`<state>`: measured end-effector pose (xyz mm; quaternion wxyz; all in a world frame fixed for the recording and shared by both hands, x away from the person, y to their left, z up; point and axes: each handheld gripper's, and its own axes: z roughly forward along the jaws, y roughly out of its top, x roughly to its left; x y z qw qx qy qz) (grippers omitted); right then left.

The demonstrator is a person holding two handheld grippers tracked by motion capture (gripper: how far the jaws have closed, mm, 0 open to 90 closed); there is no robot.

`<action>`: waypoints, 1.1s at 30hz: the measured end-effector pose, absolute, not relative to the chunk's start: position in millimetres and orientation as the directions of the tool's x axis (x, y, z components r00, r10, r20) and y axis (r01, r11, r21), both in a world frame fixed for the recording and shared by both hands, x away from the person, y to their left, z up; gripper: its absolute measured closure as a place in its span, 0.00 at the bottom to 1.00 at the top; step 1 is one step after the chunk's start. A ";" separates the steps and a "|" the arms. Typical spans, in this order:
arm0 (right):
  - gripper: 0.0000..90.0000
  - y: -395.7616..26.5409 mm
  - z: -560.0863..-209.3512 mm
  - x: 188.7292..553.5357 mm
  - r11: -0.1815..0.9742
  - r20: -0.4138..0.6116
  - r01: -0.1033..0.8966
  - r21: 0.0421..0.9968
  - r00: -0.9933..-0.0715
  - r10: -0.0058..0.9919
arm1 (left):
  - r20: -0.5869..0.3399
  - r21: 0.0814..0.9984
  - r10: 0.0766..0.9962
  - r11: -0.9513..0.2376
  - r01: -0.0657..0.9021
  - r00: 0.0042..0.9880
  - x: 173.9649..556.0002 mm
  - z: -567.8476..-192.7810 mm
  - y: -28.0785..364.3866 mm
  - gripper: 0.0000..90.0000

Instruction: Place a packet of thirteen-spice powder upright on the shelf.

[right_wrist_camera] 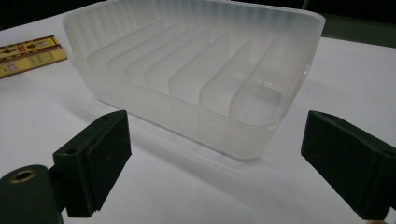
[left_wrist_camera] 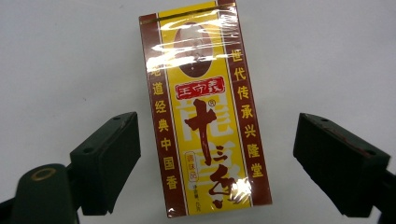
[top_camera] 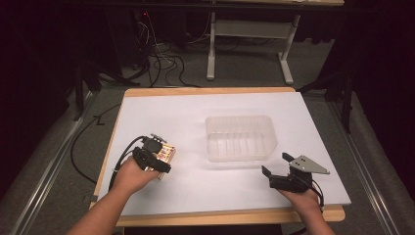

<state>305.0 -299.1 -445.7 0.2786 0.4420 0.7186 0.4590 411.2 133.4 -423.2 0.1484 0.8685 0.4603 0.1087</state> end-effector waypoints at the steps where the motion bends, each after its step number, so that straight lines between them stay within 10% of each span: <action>1: 0.10 -298.9 -445.9 305.0 0.189 0.005 0.379 0.906 -0.455 0.890 | 0.052 0.358 0.832 -0.532 0.767 0.553 411.2 -423.2 133.4 0.17; 33: 0.11 -299.9 -447.7 306.7 0.189 0.014 0.395 0.899 -0.458 0.889 | -0.043 0.138 0.847 -0.520 0.843 0.529 451.0 -447.7 129.0 0.28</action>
